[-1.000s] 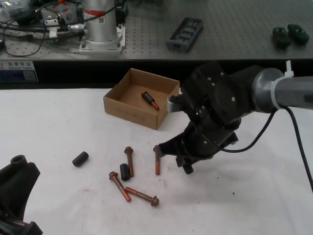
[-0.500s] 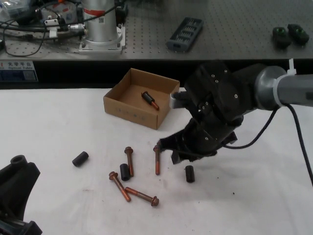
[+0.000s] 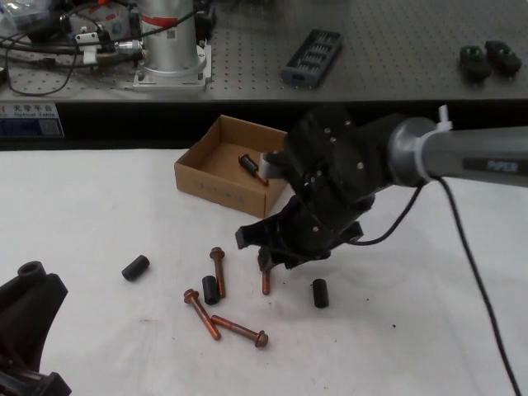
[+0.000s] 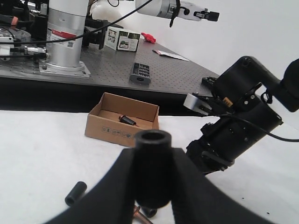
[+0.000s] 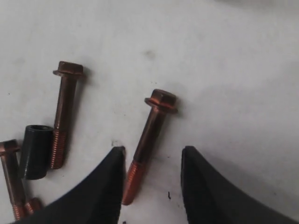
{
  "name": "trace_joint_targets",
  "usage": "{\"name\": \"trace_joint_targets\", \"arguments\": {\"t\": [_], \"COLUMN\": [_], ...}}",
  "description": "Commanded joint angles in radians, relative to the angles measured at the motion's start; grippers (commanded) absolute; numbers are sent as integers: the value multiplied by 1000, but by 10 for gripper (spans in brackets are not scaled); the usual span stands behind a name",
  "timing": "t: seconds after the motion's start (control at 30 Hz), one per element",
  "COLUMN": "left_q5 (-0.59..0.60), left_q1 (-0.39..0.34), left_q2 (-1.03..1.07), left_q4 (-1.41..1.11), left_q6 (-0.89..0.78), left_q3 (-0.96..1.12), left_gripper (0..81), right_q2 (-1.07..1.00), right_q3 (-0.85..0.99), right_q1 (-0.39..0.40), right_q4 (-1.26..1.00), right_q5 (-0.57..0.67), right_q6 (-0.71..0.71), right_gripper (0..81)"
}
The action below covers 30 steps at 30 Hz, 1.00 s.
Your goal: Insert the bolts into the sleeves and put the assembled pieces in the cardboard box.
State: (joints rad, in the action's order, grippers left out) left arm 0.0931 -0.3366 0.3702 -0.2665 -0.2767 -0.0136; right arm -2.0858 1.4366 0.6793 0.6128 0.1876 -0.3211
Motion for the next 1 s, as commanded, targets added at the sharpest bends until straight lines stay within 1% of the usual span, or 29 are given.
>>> {"name": "trace_joint_targets", "arguments": {"t": [0.0, 0.13, 0.37, 0.57, 0.63, 0.7, 0.73, 0.77, 0.87, 0.97], "left_q5": [1, 0, 0, 0, 0, 0, 0, 0, 0, 0], "left_q1": [-4, -4, -4, -4, -4, -4, -4, -4, -4, -4], "left_q2": [-7, -7, -7, -7, -7, -7, -7, -7, -7, -7], "left_q4": [-13, -13, -13, -13, -13, -13, -13, -13, -13, -13], "left_q6": [-10, -12, -17, -17, -17, -17, -17, -17, -17, -17], "left_q3": [14, 14, 14, 14, 14, 14, 14, 14, 14, 14], "left_gripper": [6, 6, 6, 6, 6, 6, 6, 6, 6, 6], "right_q2": [-1, -30, -58, -103, -109, -109, -109, -109, -109, -98], "right_q3": [19, 45, 65, 80, 84, 84, 84, 84, 84, 84], "right_q1": [0, -1, -1, -1, -1, -1, -1, -1, -1, -1], "right_q4": [11, 20, 4, 8, 8, 8, 8, 8, 8, -23], "right_q5": [9, 4, 2, 2, 2, 2, 2, 2, 2, 39], "right_q6": [-9, -8, -26, -38, -38, -38, -38, -34, -14, -14], "right_gripper": [301, 301, 251, 244, 181, 35, 34, 58, 61, 61]}}
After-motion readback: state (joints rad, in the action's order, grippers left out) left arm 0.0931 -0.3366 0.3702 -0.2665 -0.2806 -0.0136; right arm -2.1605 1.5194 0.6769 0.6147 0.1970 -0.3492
